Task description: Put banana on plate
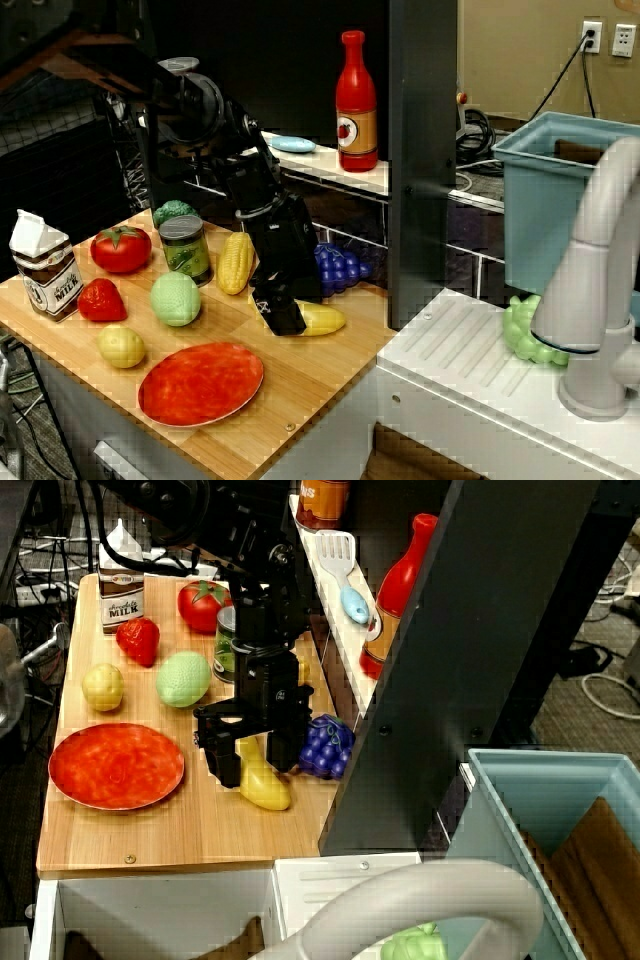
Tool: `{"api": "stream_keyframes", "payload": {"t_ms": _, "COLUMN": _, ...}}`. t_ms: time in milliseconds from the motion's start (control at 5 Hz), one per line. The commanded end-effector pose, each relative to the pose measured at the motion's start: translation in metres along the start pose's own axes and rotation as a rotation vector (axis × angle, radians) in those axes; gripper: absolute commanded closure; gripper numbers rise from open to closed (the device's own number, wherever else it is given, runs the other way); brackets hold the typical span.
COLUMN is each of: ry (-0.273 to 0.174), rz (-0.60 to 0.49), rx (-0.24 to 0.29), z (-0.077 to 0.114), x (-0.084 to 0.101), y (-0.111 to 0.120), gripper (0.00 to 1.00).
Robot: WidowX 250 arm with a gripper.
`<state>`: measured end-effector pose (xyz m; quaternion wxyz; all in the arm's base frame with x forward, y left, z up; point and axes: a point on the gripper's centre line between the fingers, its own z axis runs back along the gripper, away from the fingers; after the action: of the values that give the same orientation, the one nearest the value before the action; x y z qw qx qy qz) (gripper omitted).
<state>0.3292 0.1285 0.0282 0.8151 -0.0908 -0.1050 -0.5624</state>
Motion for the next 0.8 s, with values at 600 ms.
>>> {"api": "stream_keyframes", "payload": {"t_ms": 600, "ry": -0.072, "rz": -0.034, "rx": -0.101, "z": 0.077, "x": 0.004, "y": -0.041, "gripper": 1.00}}
